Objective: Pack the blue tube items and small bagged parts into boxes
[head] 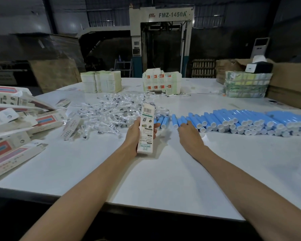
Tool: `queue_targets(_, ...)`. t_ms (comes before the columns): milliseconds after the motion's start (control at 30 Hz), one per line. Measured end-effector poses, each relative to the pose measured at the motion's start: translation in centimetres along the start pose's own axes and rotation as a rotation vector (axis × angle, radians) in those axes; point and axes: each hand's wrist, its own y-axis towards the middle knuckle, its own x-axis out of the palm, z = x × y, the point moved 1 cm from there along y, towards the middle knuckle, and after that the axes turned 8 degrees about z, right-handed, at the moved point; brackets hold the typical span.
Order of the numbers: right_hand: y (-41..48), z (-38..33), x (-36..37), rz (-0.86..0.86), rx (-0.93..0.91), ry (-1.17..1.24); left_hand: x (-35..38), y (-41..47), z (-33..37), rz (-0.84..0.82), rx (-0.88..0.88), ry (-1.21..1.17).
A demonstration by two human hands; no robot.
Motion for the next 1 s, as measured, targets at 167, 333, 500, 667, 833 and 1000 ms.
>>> queue_targets(167,-3.0,-0.6,-3.0,-0.079,0.007,-0.024,0.2,-0.6,0.1,-0.133,-0.061,-0.069)
queue_targets(333,-5.9,-0.6,-5.7,-0.219,0.072,0.042,0.3,-0.9,0.3,-0.116,0.048,0.003)
queue_targets(500,-5.1,-0.5,-5.6,-0.237,0.2,0.091,0.3,-1.7,0.4,-0.167,0.127,0.027)
queue_targets(667,-3.7,0.8,-5.0,-0.185,0.28,0.271,0.1,-2.2,0.5,-0.252,0.177,0.096)
queue_targets(833,-0.9,1.5,-9.7,0.122,0.454,1.081,0.2,-2.4,0.5,-0.258,0.165,0.136)
queue_targets(1000,2.8,-0.6,-13.2,0.312,0.481,1.664,0.3,-2.5,0.3,-0.283,0.158,0.143)
